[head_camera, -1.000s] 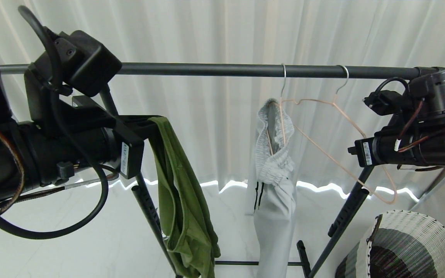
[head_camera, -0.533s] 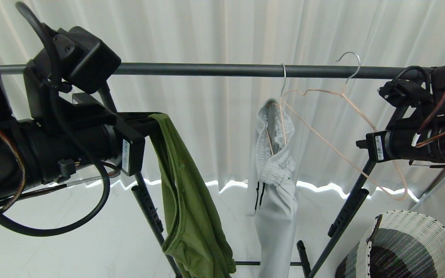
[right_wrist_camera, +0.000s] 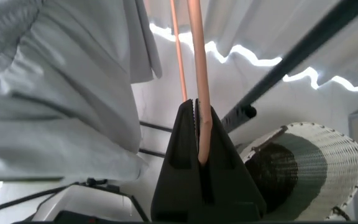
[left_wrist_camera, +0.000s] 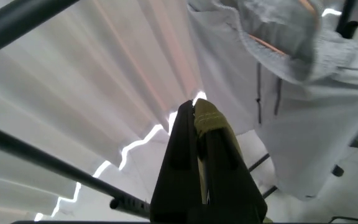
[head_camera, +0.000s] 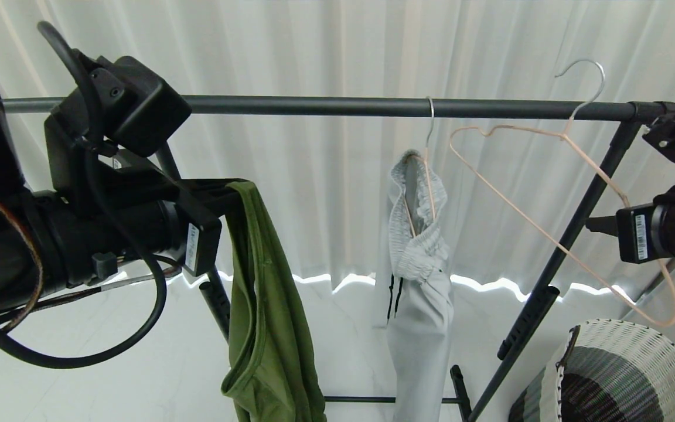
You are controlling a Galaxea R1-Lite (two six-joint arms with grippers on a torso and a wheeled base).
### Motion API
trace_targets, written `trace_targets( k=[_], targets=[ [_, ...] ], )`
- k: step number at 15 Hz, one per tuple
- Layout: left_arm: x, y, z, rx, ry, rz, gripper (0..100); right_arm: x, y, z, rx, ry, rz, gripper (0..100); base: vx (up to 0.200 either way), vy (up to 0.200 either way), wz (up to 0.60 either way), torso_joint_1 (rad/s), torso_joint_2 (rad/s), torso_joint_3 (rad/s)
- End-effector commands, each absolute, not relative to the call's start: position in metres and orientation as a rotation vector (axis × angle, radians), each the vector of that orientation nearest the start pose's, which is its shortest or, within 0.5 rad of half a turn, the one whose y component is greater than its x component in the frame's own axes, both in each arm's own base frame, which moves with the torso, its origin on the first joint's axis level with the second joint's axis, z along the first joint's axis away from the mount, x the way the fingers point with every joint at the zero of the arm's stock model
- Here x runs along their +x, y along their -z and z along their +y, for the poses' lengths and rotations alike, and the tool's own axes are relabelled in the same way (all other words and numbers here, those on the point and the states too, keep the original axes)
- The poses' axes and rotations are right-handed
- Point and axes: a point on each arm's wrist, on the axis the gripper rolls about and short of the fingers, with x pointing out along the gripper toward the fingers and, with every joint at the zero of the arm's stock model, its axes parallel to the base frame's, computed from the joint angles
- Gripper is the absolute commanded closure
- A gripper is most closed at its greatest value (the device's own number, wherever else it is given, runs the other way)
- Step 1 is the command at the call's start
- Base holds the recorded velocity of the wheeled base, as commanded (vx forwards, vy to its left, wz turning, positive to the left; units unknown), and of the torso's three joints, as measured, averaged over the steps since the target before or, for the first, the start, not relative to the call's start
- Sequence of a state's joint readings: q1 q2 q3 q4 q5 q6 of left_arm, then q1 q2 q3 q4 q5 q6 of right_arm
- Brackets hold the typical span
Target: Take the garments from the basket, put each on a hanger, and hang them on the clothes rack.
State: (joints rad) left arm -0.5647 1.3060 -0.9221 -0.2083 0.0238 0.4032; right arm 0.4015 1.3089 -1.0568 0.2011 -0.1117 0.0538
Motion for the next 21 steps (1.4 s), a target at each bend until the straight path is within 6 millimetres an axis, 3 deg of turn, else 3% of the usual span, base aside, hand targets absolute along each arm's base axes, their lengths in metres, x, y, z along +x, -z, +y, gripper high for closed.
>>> trace_targets(
  k=[1, 5, 14, 18, 21],
  targets=[
    [0.180, -0.275, -0.113, 0.447, 0.567, 0.063, 100, 0.163, -0.277, 0.066, -0.059, -0.273, 0.419, 100, -0.200, 0.000, 0.00, 0.002, 0.00, 0.002],
    [0.181, -0.274, -0.113, 0.448, 0.566, 0.066, 100, 0.146, -0.268, 0.059, -0.065, -0.273, 0.423, 100, -0.200, 0.000, 0.00, 0.000, 0.01, 0.007],
    [0.181, -0.269, -0.114, 0.453, 0.570, 0.085, 100, 0.133, -0.262, 0.054, -0.076, -0.277, 0.417, 100, -0.200, 0.000, 0.00, 0.001, 0.00, 0.002],
    [0.181, -0.263, -0.114, 0.459, 0.575, 0.104, 100, 0.122, -0.264, 0.052, -0.114, -0.313, 0.379, 100, 0.000, 0.000, 0.00, 0.000, 0.00, 0.000],
    [0.187, -0.256, -0.117, 0.473, 0.550, 0.136, 100, 0.106, -0.268, 0.058, -0.103, -0.471, 0.346, 100, 0.000, 0.000, 0.00, 0.000, 0.00, 0.000]
  ],
)
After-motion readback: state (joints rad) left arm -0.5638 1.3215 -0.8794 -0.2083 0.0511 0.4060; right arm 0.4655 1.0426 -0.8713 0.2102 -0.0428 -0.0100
